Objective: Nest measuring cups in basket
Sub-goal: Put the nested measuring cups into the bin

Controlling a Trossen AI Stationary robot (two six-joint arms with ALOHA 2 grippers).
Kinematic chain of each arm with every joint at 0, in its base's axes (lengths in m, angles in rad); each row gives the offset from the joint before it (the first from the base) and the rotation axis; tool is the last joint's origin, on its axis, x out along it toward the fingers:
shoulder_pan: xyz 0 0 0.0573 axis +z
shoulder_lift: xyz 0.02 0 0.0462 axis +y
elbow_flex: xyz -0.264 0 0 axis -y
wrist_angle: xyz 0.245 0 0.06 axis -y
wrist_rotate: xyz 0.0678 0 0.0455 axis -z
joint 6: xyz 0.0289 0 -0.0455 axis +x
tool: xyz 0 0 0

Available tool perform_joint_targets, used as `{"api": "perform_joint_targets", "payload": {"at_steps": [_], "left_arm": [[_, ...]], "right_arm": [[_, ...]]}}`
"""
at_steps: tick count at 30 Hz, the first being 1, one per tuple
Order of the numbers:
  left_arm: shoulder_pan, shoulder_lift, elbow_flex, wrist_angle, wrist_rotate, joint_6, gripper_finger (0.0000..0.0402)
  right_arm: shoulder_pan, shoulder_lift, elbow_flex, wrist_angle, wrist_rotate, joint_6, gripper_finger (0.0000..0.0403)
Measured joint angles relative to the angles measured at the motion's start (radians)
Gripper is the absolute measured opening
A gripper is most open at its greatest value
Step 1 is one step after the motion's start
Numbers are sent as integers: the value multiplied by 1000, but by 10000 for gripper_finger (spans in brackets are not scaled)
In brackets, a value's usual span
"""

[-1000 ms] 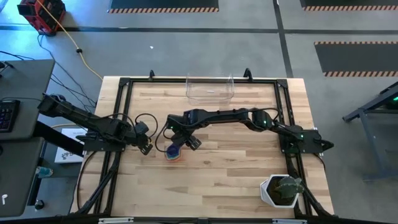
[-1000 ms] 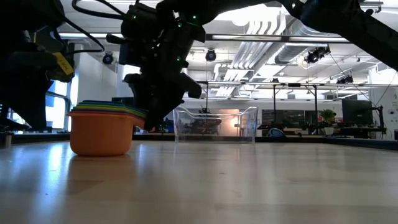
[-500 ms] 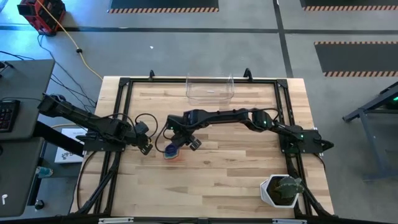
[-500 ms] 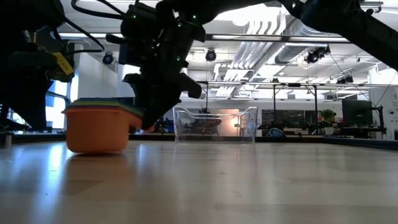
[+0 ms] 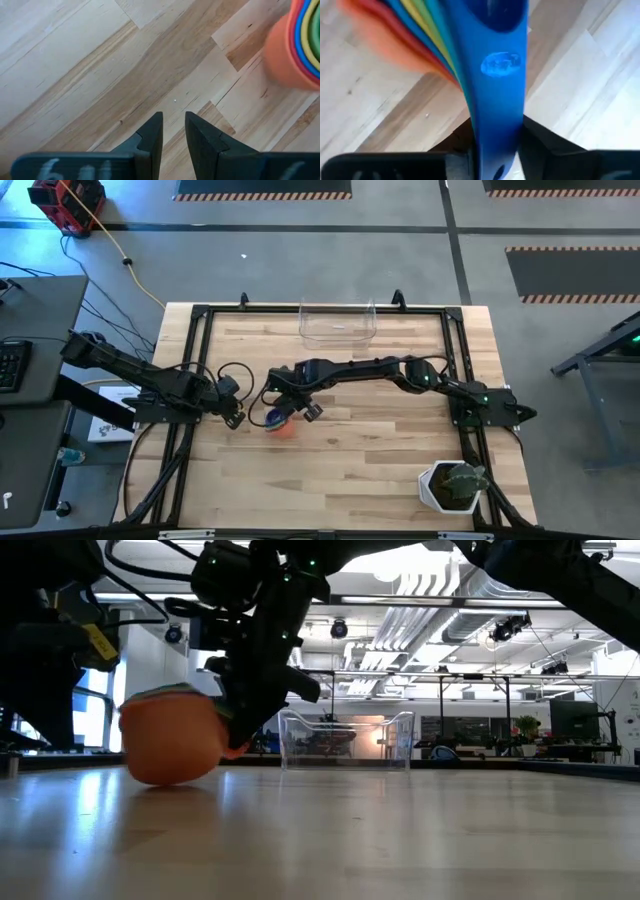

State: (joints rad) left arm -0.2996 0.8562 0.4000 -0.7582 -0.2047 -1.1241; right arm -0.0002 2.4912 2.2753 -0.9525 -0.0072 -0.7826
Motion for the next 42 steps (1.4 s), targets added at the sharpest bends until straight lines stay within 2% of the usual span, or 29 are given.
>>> {"api": "perform_joint_targets", "payload": {"at_steps": [5,12,16,30,42], "left_arm": [[0,0,0,0,0,16,74],[0,0,0,-1,0,61,74],[0,0,0,-1,0,61,74],[14,0,0,-56,0,125,74],[181,0,0,-68,-9,371,74]], "right_arm": [[18,0,0,-1,57,-2,77],[29,0,0,12,63,2,35],[36,0,0,19,73,29,29],[40,-27,74,-35,239,361,28],[34,-130,73,-122,441,660,28]]}}
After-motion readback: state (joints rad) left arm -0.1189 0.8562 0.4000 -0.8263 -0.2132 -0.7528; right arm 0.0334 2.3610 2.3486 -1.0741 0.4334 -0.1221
